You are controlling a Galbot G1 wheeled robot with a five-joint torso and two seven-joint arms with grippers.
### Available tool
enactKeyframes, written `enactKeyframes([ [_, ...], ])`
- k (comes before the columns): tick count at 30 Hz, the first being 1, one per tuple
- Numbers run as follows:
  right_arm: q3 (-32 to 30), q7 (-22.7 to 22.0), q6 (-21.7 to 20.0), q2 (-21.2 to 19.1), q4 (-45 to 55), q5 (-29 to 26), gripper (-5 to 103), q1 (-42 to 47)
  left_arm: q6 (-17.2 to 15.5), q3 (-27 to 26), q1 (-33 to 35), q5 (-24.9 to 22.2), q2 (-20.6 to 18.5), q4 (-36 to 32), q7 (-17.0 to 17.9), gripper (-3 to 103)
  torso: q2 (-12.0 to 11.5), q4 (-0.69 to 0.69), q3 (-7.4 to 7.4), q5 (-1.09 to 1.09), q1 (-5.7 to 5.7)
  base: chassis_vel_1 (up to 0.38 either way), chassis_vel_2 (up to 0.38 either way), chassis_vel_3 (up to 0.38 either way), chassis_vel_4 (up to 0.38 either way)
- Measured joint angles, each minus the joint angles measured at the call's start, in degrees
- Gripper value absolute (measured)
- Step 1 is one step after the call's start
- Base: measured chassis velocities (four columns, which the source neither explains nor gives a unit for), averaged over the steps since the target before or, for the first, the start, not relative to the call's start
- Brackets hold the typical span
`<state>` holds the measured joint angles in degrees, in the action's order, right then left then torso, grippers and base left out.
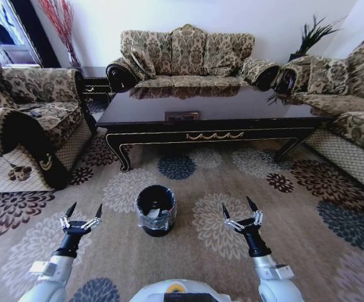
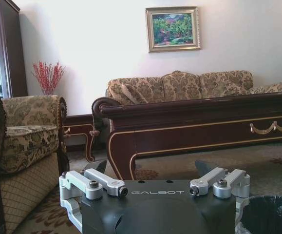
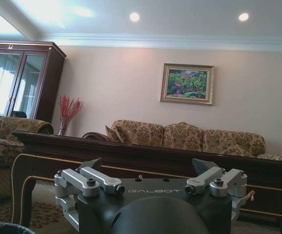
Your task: Move to the front of the table and pick up the trash from the floor, then place it into the trash bin.
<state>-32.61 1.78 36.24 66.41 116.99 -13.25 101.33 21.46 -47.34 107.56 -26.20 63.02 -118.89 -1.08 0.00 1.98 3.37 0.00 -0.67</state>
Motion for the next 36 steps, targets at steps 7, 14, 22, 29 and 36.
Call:
enactKeyframes([
  [7, 0.02, -0.03, 0.00, -0.01, 0.00, 0.00, 100, 0.00, -0.04, 0.03, -0.02, -0.02, -0.02, 0.00, 0.04, 100, 0.00, 0.00, 0.00, 0.00, 0.00, 0.000, 0.000, 0.000, 0.000],
  [14, 0.02, -0.04, 0.00, -0.01, 0.00, 0.00, 100, -0.01, -0.07, 0.03, -0.03, -0.04, -0.04, 0.00, 0.06, 100, 0.00, 0.00, 0.00, 0.00, 0.00, 0.000, 0.000, 0.000, 0.000],
  [22, 0.02, -0.05, -0.01, -0.01, -0.01, -0.01, 100, -0.01, -0.12, 0.04, -0.03, -0.05, -0.04, 0.01, 0.11, 100, 0.00, 0.00, 0.00, 0.00, 0.00, 0.000, 0.000, 0.000, 0.000],
  [29, 0.02, -0.05, -0.03, -0.02, -0.01, -0.03, 100, -0.01, -0.15, 0.04, -0.03, -0.05, -0.04, 0.01, 0.13, 100, 0.00, 0.00, 0.00, 0.00, 0.00, 0.000, 0.000, 0.000, 0.000],
  [36, 0.02, -0.05, -0.05, -0.02, -0.01, -0.03, 100, -0.01, -0.15, 0.04, -0.04, -0.05, -0.04, 0.01, 0.13, 100, 0.00, 0.00, 0.00, 0.00, 0.00, 0.000, 0.000, 0.000, 0.000],
])
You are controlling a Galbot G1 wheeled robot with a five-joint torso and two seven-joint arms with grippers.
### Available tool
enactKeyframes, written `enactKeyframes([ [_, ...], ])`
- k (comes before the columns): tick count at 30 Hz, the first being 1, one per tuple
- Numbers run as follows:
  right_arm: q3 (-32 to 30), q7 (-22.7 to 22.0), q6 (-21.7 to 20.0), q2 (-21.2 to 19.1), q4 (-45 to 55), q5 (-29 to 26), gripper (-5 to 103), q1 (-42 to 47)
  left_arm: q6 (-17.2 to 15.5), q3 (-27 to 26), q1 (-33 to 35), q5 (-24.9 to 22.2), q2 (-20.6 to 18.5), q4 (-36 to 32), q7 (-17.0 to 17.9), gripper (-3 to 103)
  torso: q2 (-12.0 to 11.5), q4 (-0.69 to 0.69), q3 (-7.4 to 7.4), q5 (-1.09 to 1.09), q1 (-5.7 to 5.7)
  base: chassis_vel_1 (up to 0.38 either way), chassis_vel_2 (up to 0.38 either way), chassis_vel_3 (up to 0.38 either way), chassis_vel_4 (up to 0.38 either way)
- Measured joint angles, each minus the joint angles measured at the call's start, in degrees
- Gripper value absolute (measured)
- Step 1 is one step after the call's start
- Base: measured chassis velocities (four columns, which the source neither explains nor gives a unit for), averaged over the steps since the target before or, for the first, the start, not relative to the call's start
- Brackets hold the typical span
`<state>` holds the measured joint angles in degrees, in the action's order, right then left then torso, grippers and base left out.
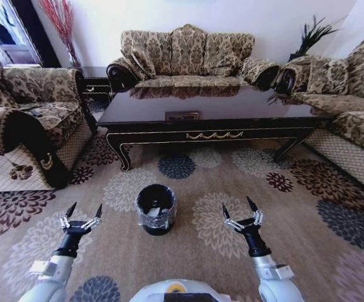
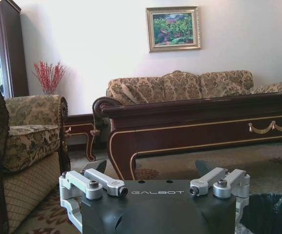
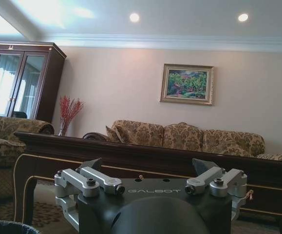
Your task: Move to the front of the table and pick up the trash from the floor, then place it into the trash bin.
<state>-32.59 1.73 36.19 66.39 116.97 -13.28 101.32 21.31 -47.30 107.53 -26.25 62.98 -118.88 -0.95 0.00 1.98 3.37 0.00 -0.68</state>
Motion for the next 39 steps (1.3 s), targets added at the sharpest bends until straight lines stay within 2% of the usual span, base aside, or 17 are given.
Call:
enactKeyframes([
  [39, 0.00, 0.00, -0.01, 0.00, 0.00, 0.00, 100, 0.00, -0.01, 0.00, -0.01, 0.00, -0.01, 0.00, 0.00, 100, 0.00, 0.00, 0.00, 0.00, 0.00, 0.052, -0.048, -0.050, 0.056],
])
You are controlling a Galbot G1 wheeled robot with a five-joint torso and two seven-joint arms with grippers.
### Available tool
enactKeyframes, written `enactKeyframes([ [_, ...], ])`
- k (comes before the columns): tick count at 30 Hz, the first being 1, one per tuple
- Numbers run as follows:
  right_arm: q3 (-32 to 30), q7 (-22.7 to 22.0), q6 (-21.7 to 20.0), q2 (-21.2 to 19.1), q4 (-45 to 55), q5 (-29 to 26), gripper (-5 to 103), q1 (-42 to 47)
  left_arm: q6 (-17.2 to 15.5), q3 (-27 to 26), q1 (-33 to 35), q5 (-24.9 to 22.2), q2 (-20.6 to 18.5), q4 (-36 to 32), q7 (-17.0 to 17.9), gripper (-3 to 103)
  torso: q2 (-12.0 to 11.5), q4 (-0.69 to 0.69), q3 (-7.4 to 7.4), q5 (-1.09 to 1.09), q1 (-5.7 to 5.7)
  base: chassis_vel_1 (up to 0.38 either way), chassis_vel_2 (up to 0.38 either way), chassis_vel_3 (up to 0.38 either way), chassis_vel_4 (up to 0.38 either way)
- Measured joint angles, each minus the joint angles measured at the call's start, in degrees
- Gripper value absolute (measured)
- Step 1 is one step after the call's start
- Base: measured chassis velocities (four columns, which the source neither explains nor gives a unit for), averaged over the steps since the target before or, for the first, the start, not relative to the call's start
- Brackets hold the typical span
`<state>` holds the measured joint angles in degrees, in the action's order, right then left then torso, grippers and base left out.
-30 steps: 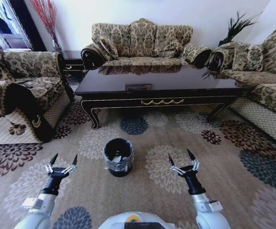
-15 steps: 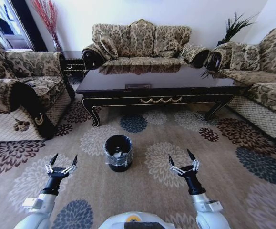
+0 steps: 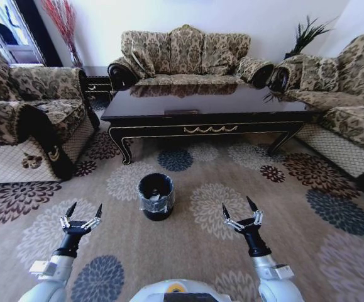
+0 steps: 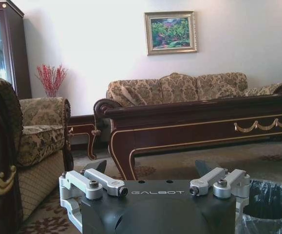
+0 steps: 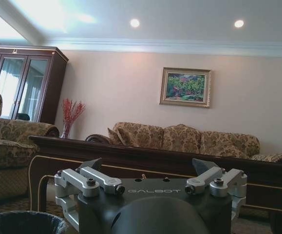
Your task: Move to the front of the table and pick up the trash from the floor, then place it into the trash bin.
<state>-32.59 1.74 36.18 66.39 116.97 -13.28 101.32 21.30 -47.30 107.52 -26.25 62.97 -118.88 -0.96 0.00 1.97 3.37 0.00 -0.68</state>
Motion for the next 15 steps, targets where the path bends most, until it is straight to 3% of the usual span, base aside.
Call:
enactKeyframes([
  [15, 0.00, 0.00, 0.00, 0.00, 0.00, 0.00, 100, 0.00, 0.00, 0.00, 0.00, 0.00, 0.00, 0.00, 0.00, 100, 0.00, 0.00, 0.00, 0.00, 0.00, 0.096, -0.097, -0.101, 0.097],
])
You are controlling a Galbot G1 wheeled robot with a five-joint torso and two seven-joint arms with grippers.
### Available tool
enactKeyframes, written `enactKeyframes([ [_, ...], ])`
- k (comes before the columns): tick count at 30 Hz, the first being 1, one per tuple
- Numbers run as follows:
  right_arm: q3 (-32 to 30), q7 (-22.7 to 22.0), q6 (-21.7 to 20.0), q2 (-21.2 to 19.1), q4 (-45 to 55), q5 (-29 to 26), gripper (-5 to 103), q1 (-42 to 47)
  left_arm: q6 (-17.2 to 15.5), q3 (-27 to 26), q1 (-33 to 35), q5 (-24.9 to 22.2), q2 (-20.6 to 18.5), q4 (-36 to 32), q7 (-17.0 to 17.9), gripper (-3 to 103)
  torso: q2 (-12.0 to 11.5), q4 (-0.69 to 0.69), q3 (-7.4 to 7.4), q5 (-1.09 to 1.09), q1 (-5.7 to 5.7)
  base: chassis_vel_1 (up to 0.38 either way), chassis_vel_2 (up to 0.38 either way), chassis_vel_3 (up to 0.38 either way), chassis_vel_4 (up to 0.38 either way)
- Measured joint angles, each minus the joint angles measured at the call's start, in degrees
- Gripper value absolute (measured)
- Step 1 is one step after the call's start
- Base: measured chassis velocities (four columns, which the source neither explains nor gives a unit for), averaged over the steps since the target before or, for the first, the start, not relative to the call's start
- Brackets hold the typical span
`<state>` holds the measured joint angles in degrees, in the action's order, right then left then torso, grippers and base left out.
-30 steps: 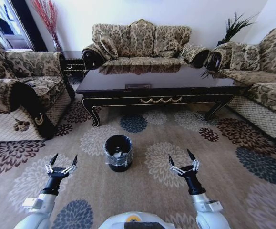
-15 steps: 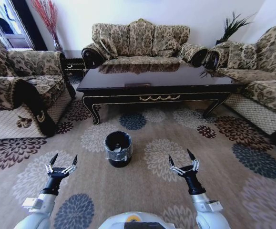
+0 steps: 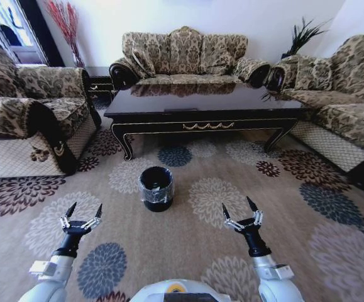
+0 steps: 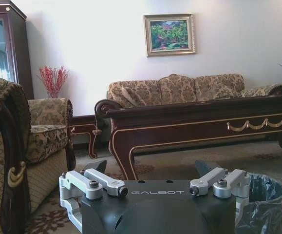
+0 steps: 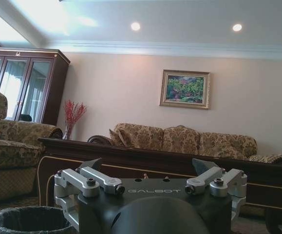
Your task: Move to the front of the table and pick up the trash from the floor, then place it into the trash bin.
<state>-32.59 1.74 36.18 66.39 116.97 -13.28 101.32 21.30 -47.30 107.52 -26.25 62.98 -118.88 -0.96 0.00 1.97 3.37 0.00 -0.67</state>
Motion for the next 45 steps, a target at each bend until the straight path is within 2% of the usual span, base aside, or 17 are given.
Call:
enactKeyframes([
  [45, 0.00, 0.00, 0.01, 0.00, 0.00, 0.00, 100, 0.00, 0.00, 0.00, 0.00, 0.00, 0.00, 0.00, 0.00, 100, 0.00, 0.00, 0.00, 0.00, 0.00, 0.115, -0.116, -0.121, 0.120],
])
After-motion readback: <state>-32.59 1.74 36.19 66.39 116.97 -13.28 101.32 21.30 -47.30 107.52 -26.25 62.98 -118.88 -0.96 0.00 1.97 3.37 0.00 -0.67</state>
